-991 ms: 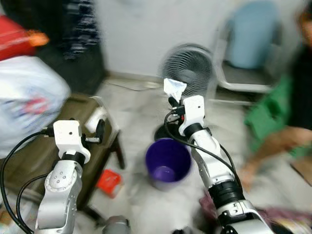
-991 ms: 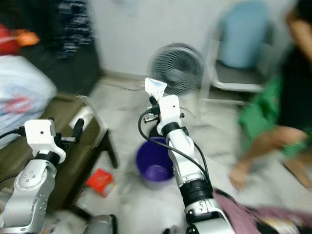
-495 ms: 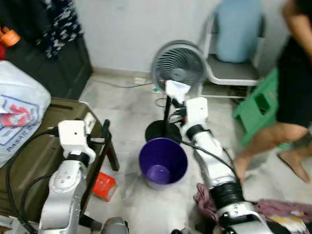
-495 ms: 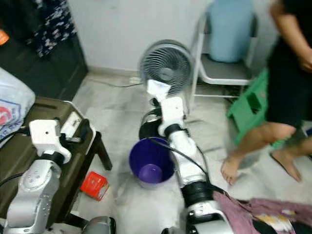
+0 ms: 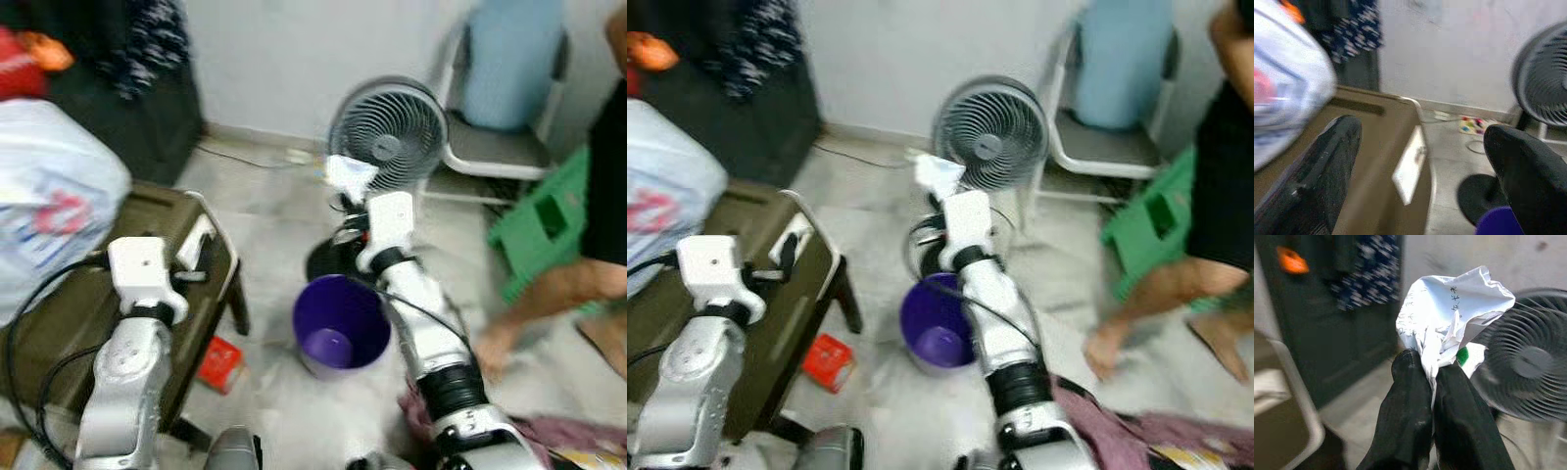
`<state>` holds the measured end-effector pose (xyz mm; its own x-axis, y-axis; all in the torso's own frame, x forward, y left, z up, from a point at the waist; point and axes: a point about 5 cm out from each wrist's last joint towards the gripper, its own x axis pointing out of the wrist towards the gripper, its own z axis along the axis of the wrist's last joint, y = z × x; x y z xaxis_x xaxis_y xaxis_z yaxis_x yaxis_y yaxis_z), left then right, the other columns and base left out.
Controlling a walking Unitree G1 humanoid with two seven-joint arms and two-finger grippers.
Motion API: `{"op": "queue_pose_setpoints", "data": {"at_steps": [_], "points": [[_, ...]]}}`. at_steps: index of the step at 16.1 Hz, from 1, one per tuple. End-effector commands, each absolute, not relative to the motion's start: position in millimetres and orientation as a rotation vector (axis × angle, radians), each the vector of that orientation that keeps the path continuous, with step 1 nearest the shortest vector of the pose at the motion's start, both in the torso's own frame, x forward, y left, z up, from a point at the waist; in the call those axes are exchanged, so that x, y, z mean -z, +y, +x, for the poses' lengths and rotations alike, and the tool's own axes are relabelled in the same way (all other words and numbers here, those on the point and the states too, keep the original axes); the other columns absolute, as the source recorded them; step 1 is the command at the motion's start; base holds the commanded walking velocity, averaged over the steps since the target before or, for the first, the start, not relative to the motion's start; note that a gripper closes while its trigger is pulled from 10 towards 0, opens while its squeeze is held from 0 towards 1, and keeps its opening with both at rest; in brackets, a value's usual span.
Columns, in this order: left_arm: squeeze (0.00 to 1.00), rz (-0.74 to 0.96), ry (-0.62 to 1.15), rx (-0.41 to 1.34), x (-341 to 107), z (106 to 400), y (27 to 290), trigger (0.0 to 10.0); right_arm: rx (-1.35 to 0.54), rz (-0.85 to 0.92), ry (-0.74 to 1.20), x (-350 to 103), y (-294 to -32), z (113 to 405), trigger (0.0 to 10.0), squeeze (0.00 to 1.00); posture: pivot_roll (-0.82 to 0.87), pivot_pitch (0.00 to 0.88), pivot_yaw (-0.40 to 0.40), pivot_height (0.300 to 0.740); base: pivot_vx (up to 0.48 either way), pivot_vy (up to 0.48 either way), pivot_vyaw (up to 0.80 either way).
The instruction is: Clean up the room
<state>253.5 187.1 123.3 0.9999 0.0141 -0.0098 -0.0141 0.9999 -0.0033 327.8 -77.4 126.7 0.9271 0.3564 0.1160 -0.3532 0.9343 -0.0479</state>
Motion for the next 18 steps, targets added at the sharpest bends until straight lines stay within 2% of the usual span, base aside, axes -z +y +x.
{"op": "queue_pose_setpoints", "data": {"at_steps": [1,8,16,18], "points": [[0.00,0.003,0.011,-0.008,-124.1,254.0,186.1,10.0,-0.350,-0.034,-0.130,-128.0,-82.9,328.6,10.0,0.00,0.09,0.074,-0.029,0.740,0.000,0.000,0.00],[0.00,-0.007,-0.001,0.012,-124.8,254.0,182.7,10.0,-0.344,-0.024,-0.128,-127.9,-83.4,329.5,10.0,0.00,0.08,0.073,-0.029,0.740,0.000,0.336,0.00],[0.00,-0.022,-0.008,0.023,-124.0,253.4,177.7,10.0,-0.340,-0.018,-0.123,-127.3,-84.0,330.7,10.0,0.00,0.08,0.062,-0.030,0.740,0.249,0.411,0.00],[0.00,-0.018,-0.011,0.015,-124.6,253.1,177.9,10.0,-0.342,-0.021,-0.123,-126.9,-83.7,330.8,10.0,0.00,0.08,0.062,-0.030,0.740,0.000,0.000,0.00]]}}
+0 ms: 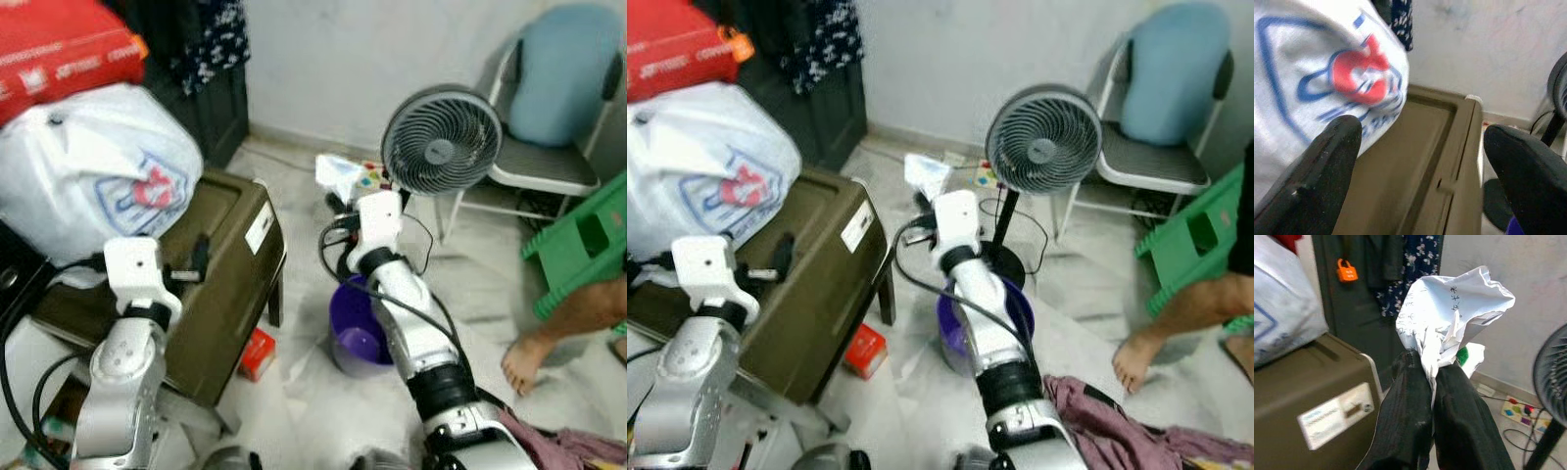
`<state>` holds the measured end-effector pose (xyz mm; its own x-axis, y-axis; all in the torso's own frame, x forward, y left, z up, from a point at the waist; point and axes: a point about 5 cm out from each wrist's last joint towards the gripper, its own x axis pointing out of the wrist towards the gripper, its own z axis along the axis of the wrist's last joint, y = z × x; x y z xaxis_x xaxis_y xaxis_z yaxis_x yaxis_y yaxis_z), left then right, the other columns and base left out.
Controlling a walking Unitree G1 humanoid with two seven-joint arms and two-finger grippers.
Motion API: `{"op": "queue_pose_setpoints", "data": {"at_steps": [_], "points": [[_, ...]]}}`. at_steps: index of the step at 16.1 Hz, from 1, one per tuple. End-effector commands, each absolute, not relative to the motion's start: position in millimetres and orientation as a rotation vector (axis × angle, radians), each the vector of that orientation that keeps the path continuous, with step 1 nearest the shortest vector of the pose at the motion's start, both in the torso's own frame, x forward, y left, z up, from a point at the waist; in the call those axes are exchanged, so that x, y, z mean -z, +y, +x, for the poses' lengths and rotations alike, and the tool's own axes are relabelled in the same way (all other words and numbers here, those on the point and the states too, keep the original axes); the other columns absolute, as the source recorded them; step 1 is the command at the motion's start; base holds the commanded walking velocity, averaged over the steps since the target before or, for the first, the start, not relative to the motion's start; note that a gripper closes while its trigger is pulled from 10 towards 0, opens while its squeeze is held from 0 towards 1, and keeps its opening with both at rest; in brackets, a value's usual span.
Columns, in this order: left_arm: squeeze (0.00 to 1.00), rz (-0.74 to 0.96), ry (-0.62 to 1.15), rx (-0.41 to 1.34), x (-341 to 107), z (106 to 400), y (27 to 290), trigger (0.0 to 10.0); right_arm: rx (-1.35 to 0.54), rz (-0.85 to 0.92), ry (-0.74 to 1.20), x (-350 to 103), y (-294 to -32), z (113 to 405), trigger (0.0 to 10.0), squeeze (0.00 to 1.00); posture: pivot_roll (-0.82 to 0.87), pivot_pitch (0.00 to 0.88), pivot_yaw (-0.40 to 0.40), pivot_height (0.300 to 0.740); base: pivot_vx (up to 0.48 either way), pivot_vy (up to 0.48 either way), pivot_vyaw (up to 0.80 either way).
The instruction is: Clean up the room
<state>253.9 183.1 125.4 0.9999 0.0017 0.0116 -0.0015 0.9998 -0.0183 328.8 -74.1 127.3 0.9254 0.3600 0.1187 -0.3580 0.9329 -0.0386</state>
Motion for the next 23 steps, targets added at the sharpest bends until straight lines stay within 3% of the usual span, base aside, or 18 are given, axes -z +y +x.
{"op": "queue_pose_setpoints", "data": {"at_steps": [1,10,23], "points": [[0.00,-0.023,-0.013,0.015,-124.8,253.1,177.4,10.0,-0.344,-0.022,-0.122,-126.8,-83.7,330.8,10.0,0.00,0.08,0.062,-0.030,0.740,0.000,0.000,0.00],[0.00,-0.017,-0.010,0.012,-123.3,257.3,176.2,10.0,-0.350,-0.014,-0.117,-125.9,-84.5,332.4,10.0,0.00,0.08,0.031,-0.038,0.740,0.000,0.000,0.00],[0.00,-0.050,-0.022,0.016,-122.5,256.1,173.4,10.0,-0.341,-0.008,-0.110,-125.0,-89.6,332.0,10.0,0.00,0.07,0.030,-0.037,0.740,0.000,-0.063,-0.80]]}}
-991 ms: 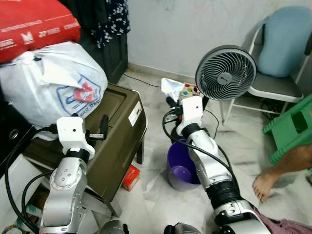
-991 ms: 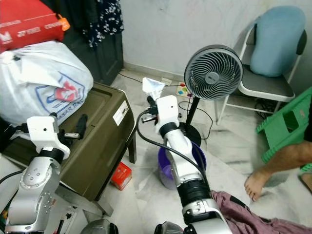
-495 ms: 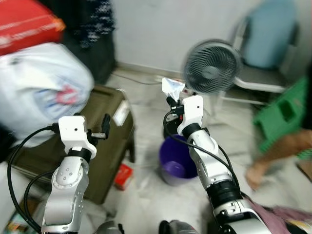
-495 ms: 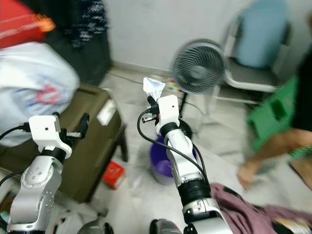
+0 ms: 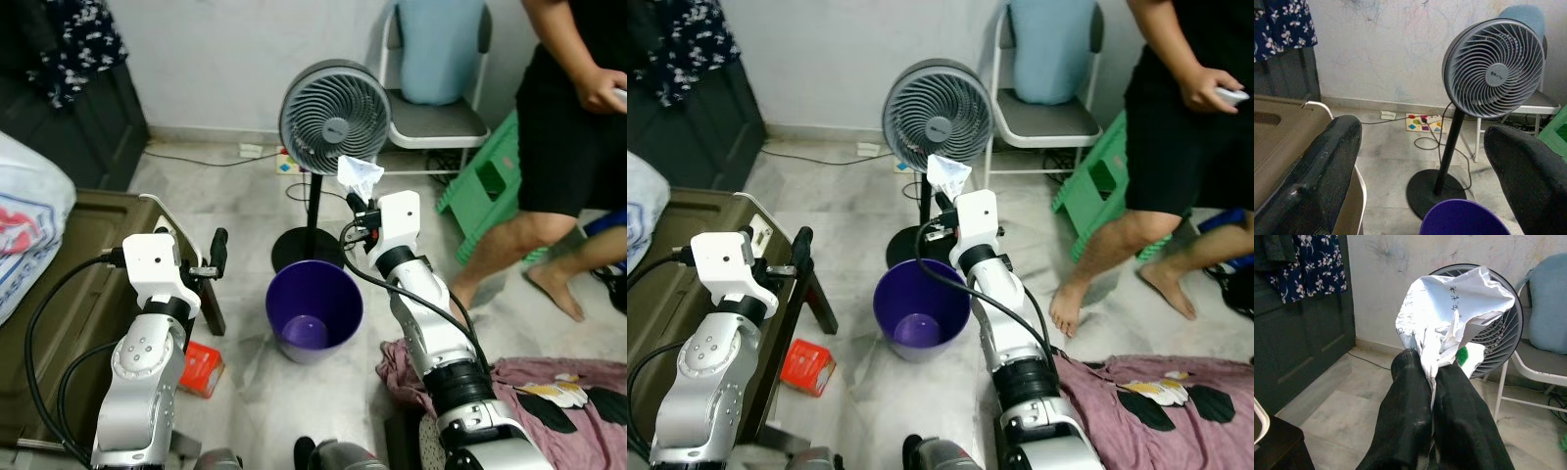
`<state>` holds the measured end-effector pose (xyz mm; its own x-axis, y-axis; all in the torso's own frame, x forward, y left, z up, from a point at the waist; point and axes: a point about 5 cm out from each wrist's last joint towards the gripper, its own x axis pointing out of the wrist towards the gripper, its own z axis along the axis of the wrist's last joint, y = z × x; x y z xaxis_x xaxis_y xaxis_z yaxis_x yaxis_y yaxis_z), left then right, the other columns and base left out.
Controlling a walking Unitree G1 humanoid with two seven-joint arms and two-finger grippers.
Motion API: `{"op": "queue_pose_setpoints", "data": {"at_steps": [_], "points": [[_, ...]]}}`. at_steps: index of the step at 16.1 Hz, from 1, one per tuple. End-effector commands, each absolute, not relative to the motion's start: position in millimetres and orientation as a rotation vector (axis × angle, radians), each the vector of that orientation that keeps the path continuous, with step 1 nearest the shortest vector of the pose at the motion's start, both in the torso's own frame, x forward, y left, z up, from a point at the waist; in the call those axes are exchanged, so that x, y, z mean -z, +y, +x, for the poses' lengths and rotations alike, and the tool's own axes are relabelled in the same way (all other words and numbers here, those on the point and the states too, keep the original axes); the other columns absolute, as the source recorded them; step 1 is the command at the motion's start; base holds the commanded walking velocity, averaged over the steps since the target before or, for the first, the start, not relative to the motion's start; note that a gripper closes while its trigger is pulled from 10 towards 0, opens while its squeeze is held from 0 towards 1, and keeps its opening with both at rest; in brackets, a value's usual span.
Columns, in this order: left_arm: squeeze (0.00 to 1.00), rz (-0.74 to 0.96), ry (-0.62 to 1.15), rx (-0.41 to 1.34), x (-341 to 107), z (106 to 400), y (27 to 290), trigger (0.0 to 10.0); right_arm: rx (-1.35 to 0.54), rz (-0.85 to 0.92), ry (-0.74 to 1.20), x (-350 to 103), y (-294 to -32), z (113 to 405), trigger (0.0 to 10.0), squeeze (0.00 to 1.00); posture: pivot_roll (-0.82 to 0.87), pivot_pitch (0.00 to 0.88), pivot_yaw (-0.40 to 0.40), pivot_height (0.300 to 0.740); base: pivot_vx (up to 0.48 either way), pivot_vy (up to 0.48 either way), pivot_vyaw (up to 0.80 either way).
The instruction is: Clean up the room
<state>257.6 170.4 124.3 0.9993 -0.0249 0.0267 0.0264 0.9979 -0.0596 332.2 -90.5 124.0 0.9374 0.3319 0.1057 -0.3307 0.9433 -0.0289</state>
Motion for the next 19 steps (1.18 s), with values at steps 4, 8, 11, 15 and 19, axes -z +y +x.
{"op": "queue_pose_setpoints", "data": {"at_steps": [4,8,11,15,19], "points": [[0.00,-0.068,-0.021,0.014,-119.7,254.6,172.1,10.0,-0.336,-0.013,-0.108,-122.5,-93.0,329.6,10.0,0.00,0.06,0.017,-0.036,0.740,0.000,0.000,0.00],[0.00,-0.142,-0.077,-0.014,-121.0,249.6,176.0,10.0,-0.301,-0.009,-0.086,-118.3,-103.8,324.1,10.0,0.00,0.05,0.000,-0.026,0.740,0.000,0.000,-0.60],[0.00,-0.183,-0.029,-0.015,-113.8,246.3,178.1,10.0,-0.262,-0.009,-0.049,-110.2,-120.7,312.5,10.0,0.00,0.04,0.000,-0.028,0.740,0.000,0.000,-0.80],[0.00,-0.178,-0.055,0.043,-116.5,251.5,170.8,10.0,-0.254,-0.016,-0.035,-108.8,-126.0,308.4,10.0,0.00,0.02,0.003,-0.023,0.740,0.000,0.000,-0.77],[0.00,-0.179,-0.054,0.057,-117.0,251.6,171.2,10.0,-0.250,-0.011,-0.027,-109.9,-125.2,306.9,10.0,0.00,0.02,0.000,-0.019,0.740,0.184,0.000,-0.62]]}}
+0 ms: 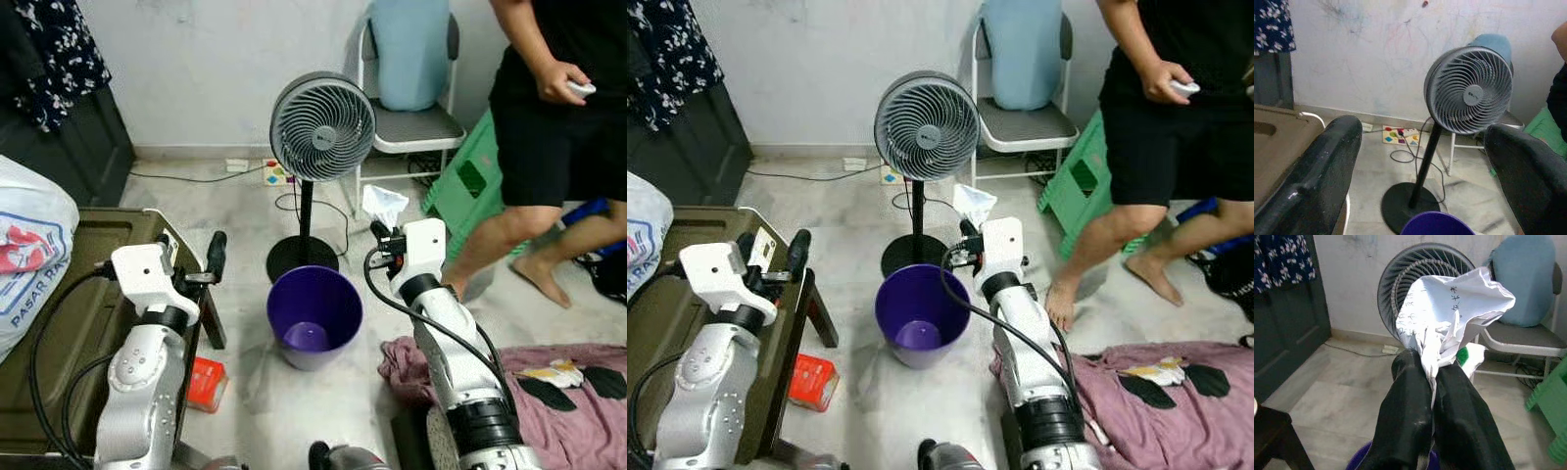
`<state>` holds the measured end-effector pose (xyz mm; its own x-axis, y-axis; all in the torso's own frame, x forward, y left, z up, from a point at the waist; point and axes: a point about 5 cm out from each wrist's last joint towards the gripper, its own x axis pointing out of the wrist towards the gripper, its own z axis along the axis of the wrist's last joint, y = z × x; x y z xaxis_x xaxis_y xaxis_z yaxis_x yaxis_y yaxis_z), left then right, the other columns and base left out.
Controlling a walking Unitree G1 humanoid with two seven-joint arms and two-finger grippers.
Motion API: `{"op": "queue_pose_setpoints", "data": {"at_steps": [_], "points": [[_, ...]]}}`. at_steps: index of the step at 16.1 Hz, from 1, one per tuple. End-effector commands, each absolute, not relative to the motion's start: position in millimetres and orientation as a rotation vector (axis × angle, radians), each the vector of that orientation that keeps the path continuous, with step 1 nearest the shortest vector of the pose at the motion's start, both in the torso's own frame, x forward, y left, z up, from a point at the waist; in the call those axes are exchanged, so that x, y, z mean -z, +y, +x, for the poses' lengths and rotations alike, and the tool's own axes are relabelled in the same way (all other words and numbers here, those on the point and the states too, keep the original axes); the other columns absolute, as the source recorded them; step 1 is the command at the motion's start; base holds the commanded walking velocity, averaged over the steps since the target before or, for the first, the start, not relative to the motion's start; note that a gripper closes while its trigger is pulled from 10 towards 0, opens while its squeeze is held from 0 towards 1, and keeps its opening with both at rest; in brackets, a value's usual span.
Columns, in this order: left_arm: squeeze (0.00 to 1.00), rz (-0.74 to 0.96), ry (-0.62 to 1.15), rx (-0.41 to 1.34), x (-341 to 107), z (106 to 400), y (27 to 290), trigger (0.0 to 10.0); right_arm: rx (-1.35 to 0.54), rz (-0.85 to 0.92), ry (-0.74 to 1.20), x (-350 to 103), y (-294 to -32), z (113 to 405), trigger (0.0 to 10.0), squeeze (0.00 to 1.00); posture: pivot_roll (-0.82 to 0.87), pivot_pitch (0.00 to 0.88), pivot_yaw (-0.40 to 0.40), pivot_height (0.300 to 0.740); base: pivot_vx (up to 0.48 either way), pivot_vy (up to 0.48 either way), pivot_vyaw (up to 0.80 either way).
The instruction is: Clean up the room
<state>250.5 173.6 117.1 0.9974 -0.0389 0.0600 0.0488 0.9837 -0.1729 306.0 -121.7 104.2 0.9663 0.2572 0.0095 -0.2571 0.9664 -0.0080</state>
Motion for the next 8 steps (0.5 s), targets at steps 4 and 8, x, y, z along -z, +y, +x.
{"op": "queue_pose_setpoints", "data": {"at_steps": [4,8], "points": [[0.00,-0.179,-0.057,0.065,-116.5,251.0,170.2,10.0,-0.255,-0.006,-0.025,-110.4,-123.6,308.6,10.0,0.00,0.03,0.000,-0.022,0.740,0.288,0.000,-0.30],[0.00,-0.182,-0.061,0.069,-116.8,252.9,169.2,10.0,-0.259,-0.007,-0.026,-111.8,-122.9,309.6,10.0,0.00,0.03,0.000,-0.024,0.740,0.306,0.000,0.00]]}}
